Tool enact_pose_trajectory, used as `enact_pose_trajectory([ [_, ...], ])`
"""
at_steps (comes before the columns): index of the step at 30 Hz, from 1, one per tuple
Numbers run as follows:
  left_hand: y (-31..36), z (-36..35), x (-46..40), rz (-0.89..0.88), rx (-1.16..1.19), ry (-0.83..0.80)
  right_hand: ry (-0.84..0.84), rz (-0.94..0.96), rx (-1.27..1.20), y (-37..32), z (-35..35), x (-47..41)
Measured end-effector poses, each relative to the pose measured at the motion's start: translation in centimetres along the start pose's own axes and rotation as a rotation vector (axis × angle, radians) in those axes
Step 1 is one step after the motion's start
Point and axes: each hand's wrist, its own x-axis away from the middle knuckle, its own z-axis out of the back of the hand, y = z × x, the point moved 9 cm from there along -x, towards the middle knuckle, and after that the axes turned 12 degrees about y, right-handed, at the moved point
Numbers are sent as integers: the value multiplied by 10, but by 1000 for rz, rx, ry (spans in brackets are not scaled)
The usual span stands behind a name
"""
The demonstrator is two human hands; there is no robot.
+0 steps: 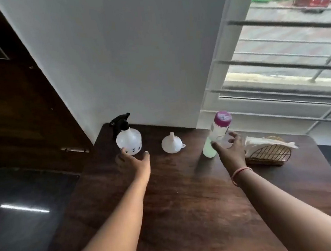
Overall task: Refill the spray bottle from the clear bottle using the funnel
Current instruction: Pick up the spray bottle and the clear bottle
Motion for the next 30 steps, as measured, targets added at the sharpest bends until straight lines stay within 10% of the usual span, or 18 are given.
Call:
enact_pose_trajectory([
  [16, 10, -57, -97, 35, 62, -117, 8, 43, -19, 7, -36, -20],
  [30, -19, 12, 55, -284, 212, -277, -45, 113, -32, 20, -2, 88],
])
